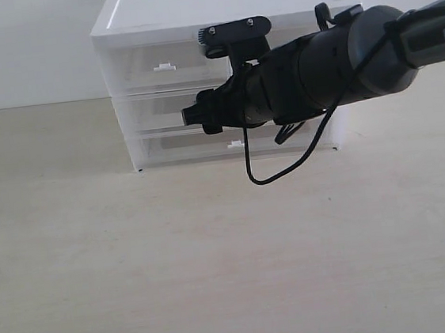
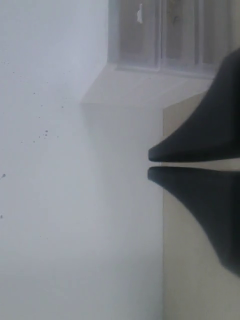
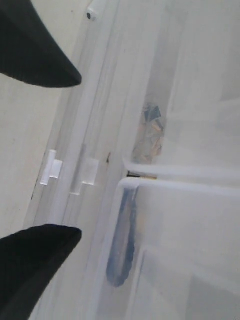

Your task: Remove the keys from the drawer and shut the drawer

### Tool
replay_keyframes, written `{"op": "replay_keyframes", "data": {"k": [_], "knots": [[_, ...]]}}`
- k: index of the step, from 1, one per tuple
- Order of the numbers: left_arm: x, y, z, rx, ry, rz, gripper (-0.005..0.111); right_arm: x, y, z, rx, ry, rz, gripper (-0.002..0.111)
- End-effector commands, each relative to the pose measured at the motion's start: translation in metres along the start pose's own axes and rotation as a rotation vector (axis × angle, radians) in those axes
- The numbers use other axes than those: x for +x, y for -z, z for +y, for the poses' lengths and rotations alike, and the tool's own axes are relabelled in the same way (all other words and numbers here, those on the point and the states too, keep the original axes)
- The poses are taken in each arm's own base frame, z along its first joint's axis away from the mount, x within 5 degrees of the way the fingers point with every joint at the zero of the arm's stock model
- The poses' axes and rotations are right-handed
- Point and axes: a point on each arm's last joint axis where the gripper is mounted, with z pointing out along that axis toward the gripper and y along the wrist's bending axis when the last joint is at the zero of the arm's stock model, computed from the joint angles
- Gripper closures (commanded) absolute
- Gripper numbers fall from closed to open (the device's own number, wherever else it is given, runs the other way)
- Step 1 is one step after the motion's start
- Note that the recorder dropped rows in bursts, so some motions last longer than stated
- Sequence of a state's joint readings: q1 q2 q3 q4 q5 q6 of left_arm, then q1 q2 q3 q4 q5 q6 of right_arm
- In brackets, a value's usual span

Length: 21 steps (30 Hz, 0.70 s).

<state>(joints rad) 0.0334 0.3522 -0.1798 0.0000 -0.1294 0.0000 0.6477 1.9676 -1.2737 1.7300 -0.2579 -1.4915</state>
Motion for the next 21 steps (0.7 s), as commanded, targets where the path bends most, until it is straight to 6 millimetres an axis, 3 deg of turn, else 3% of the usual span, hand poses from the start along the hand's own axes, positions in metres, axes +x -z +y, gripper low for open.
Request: {"op": "replay_keyframes", "data": {"k": [1,5,11,15,21], "knots": [[-0.025,-0.041,-0.001,0.012,-0.052,0.020,0.103,-0.002,0.001,0.000,0.000,0.009,-0.010,0.040],[-0.034,-0.090,-0.004,0.045,-0.010,0.079,0.103,-0.002,0.001,0.001,-0.006,-0.010,-0.009,0.040],[-0.042,-0.146,-0.008,0.103,0.313,-0.051,0.103,-0.002,0.001,0.001,-0.003,-0.010,-0.009,0.040],[-0.037,-0.154,-0.017,0.199,0.300,-0.073,0.103,-0.002,0.001,0.001,-0.003,-0.012,-0.009,0.040],[-0.026,-0.151,-0.039,0.446,-0.018,-0.023,0.103,-0.002,0.001,0.001,-0.005,-0.010,-0.009,0.040]]}}
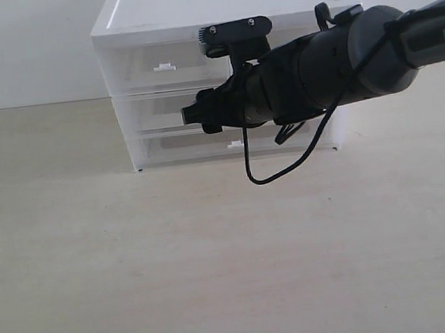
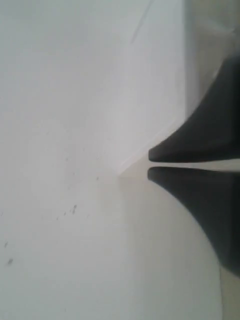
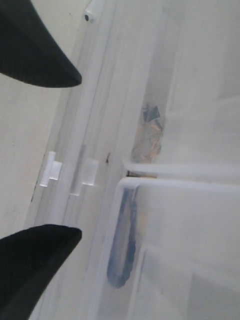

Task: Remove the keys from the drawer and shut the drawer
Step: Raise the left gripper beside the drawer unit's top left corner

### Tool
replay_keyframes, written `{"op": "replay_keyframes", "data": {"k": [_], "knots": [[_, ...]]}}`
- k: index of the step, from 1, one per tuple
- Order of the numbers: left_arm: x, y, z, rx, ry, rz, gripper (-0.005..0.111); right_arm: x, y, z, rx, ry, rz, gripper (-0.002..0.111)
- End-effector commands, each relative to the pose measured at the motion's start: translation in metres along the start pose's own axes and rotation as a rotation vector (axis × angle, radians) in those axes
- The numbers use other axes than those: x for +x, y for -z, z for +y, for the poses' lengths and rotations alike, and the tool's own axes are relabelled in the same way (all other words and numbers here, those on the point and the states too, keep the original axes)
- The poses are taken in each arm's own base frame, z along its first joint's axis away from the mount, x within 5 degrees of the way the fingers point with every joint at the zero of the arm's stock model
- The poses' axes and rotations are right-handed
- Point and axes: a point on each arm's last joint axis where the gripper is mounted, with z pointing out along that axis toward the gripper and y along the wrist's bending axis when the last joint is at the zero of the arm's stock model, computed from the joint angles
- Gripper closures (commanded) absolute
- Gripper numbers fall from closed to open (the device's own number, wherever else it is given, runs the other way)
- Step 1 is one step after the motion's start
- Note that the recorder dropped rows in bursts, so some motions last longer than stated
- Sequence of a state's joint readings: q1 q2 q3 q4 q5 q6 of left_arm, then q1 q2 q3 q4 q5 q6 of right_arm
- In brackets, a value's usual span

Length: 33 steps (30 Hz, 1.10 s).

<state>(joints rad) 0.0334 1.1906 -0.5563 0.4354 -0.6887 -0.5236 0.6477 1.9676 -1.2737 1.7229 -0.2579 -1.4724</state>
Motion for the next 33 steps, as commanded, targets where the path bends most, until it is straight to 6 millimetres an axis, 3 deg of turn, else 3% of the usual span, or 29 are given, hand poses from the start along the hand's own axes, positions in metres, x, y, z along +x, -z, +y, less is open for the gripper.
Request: {"op": "replay_keyframes", "data": {"k": [1,8,13,16,19,22,27,33], "knots": [[0.005,0.000,-0.018,0.210,-0.213,0.038,0.103,-0.002,0.001,0.001,-0.005,0.002,-0.007,0.040],[0.002,0.003,-0.029,0.337,-0.275,-0.013,0.103,-0.002,0.001,0.000,-0.001,0.002,-0.008,0.040],[0.003,0.003,-0.029,0.336,-0.160,0.015,0.103,-0.002,0.001,0.000,-0.001,0.002,-0.008,0.040],[0.008,-0.002,-0.020,0.253,-0.183,0.051,0.103,-0.002,0.001,0.000,-0.001,0.002,-0.008,0.040],[0.022,-0.018,-0.006,0.160,-0.170,0.137,0.103,-0.002,0.001,0.000,-0.001,0.002,-0.008,0.040],[0.044,-0.040,-0.002,0.197,-0.154,0.197,0.103,-0.002,0.001,0.000,-0.001,0.002,-0.008,0.040],[0.078,-0.077,-0.019,0.351,-0.245,0.277,0.103,-0.002,0.001,0.000,0.005,0.006,-0.008,0.040],[0.101,-0.106,-0.038,0.437,-0.260,0.319,0.103,-0.003,0.001,-0.001,0.019,0.019,-0.013,0.040]]}}
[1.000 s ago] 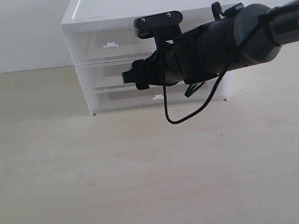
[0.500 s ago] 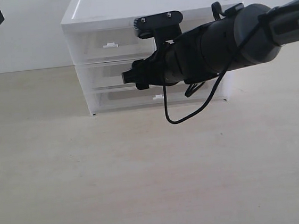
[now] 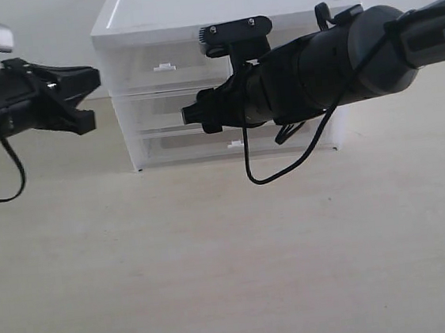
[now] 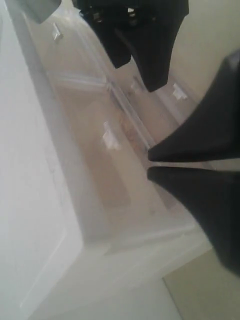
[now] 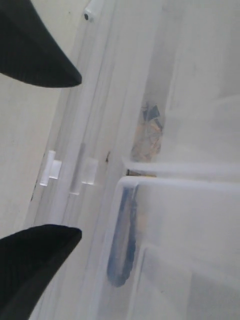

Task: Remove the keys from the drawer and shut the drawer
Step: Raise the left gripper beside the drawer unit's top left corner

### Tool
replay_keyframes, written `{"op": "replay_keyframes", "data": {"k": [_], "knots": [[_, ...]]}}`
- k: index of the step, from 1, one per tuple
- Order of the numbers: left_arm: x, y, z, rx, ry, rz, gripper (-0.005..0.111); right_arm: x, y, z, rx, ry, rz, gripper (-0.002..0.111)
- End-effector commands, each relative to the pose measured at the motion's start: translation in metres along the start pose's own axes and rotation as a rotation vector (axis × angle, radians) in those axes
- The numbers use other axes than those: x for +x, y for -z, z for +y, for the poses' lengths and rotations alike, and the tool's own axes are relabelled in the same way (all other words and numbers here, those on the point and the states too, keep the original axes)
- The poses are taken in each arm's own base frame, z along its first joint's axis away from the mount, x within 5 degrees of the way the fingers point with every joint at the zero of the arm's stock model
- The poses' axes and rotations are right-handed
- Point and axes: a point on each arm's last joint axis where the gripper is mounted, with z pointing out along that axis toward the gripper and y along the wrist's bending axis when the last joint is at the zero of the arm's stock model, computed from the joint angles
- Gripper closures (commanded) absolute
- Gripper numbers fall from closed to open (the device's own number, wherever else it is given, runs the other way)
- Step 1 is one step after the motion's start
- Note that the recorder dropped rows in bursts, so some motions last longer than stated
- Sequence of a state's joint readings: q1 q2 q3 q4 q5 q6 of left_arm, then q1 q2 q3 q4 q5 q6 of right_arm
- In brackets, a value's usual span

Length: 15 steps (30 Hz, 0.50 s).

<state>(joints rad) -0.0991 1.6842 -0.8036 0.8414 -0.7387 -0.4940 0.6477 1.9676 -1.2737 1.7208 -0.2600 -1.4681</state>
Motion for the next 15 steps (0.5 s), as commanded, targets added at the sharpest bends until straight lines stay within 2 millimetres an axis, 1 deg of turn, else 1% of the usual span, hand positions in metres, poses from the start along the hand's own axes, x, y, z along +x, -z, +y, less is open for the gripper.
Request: {"op": "replay_keyframes", "data": {"k": [1,9,15], "knots": [[0.000,-0.023,-0.007,0.045,-0.028,0.006,0.103,-0.003,0.001,-0.002,0.022,0.021,-0.013,0.040],[-0.002,-0.052,0.013,-0.010,-0.031,0.030,0.103,-0.003,0.001,-0.001,0.018,0.017,-0.013,0.040],[0.004,-0.063,0.021,-0.030,-0.026,0.062,0.103,-0.003,0.001,0.000,0.002,0.002,-0.011,0.040]]}}
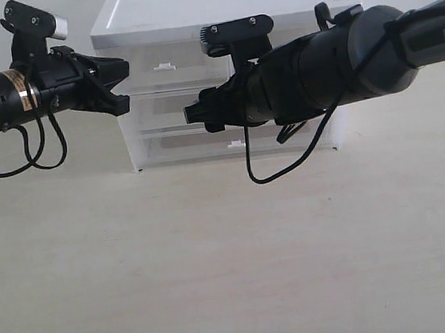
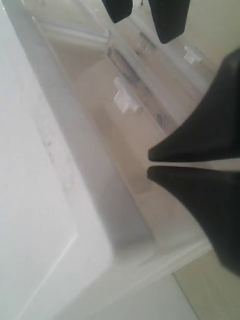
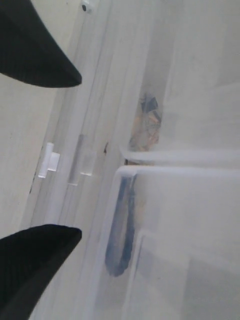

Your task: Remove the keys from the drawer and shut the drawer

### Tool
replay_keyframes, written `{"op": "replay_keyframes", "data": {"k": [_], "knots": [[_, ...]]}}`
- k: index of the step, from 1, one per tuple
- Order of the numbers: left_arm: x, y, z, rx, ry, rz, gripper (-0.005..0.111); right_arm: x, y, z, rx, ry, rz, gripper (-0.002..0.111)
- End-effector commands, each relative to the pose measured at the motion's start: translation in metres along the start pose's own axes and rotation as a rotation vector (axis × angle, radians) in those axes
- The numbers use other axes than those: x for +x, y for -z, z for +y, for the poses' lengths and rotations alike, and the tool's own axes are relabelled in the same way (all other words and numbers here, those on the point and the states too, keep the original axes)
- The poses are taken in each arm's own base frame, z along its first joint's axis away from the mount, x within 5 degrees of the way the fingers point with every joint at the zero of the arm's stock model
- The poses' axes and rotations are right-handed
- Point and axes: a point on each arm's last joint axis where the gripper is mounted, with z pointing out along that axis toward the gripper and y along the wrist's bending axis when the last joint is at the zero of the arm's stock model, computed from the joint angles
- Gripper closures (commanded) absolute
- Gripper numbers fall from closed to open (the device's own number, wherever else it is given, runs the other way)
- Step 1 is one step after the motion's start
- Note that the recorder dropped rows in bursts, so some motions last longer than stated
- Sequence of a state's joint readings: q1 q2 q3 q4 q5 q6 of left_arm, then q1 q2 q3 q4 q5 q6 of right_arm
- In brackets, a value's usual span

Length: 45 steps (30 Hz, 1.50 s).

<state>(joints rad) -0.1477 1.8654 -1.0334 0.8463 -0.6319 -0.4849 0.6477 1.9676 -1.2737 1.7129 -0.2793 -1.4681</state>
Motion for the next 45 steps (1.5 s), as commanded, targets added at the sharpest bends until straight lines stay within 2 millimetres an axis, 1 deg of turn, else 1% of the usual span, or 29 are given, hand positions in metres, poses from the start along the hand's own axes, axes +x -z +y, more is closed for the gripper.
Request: {"op": "replay_keyframes", "data": {"k": [1,12,22,24,28,29,30,32,33,35,41,45], "knots": [[0.002,-0.009,0.004,-0.017,0.019,0.010,0.103,-0.002,0.001,0.002,-0.022,-0.014,-0.006,0.040],[-0.003,-0.017,0.008,-0.010,-0.001,-0.018,0.103,-0.002,0.001,0.002,-0.022,-0.022,-0.008,0.040],[-0.002,-0.018,0.009,-0.010,0.002,-0.017,0.103,-0.003,0.001,0.002,-0.016,-0.044,-0.010,0.040],[-0.002,-0.018,0.009,-0.014,0.002,-0.012,0.103,-0.003,0.001,0.002,-0.016,-0.044,-0.010,0.045],[-0.002,-0.018,0.009,-0.014,0.006,-0.012,0.103,-0.003,0.001,0.002,-0.016,-0.042,-0.010,0.061],[-0.002,-0.018,0.009,-0.014,0.006,-0.012,0.103,-0.003,0.001,0.002,-0.016,-0.039,-0.011,0.063],[-0.002,-0.018,0.009,-0.014,0.006,-0.012,0.103,-0.003,0.001,0.002,-0.016,-0.039,-0.011,0.062],[-0.002,-0.018,0.009,-0.013,0.005,-0.014,0.103,-0.003,0.001,0.002,-0.016,-0.039,-0.011,0.056],[-0.002,-0.018,0.009,-0.013,0.005,-0.014,0.103,-0.003,0.001,0.002,-0.016,-0.039,-0.011,0.051],[-0.002,-0.018,0.009,-0.014,0.007,-0.014,0.103,-0.003,0.001,0.002,-0.018,-0.044,-0.011,0.046],[-0.003,-0.018,0.009,-0.016,0.012,-0.018,0.103,-0.003,0.001,0.003,-0.025,-0.060,-0.010,0.046],[-0.003,-0.018,0.009,-0.016,0.012,-0.018,0.103,0.013,-0.014,0.004,-0.028,-0.037,0.035,0.046]]}}
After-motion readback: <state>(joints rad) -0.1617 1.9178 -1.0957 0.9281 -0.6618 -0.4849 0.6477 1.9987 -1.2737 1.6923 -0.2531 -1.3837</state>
